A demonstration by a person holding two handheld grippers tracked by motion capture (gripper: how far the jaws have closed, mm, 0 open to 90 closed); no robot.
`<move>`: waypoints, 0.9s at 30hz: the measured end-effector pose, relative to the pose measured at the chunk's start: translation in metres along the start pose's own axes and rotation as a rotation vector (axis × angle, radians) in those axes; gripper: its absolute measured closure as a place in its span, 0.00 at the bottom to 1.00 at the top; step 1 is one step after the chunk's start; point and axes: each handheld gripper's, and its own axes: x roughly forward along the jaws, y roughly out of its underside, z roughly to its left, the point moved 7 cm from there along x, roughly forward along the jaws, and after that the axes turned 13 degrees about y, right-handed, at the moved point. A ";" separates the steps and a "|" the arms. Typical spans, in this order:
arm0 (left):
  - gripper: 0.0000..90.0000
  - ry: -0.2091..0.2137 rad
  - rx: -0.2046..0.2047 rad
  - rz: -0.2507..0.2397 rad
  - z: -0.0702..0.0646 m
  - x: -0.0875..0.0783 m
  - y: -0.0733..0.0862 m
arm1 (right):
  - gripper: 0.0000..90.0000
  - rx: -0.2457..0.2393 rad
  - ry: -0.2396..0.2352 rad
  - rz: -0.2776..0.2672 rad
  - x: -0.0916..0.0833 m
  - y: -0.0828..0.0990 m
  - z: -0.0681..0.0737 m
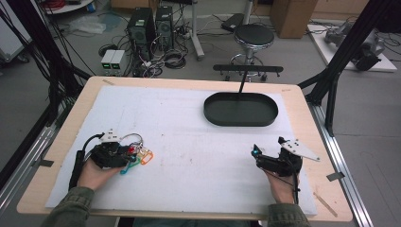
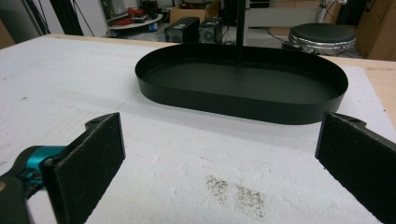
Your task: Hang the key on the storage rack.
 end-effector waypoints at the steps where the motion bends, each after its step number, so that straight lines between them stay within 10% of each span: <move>1: 0.66 0.013 -0.001 0.007 0.001 0.001 0.001 | 0.00 -0.002 -0.001 -0.001 0.000 0.000 0.000; 9: 0.89 0.001 0.011 -0.029 0.001 -0.005 -0.005 | 0.00 -0.006 -0.004 -0.005 0.000 0.000 0.000; 17: 0.92 -0.067 0.111 -0.006 -0.004 -0.004 -0.009 | 0.00 -0.004 0.000 -0.009 0.000 -0.001 0.000; 27: 0.92 -0.031 0.098 -0.024 -0.007 -0.012 -0.014 | 0.00 -0.008 0.002 -0.012 0.000 -0.001 0.000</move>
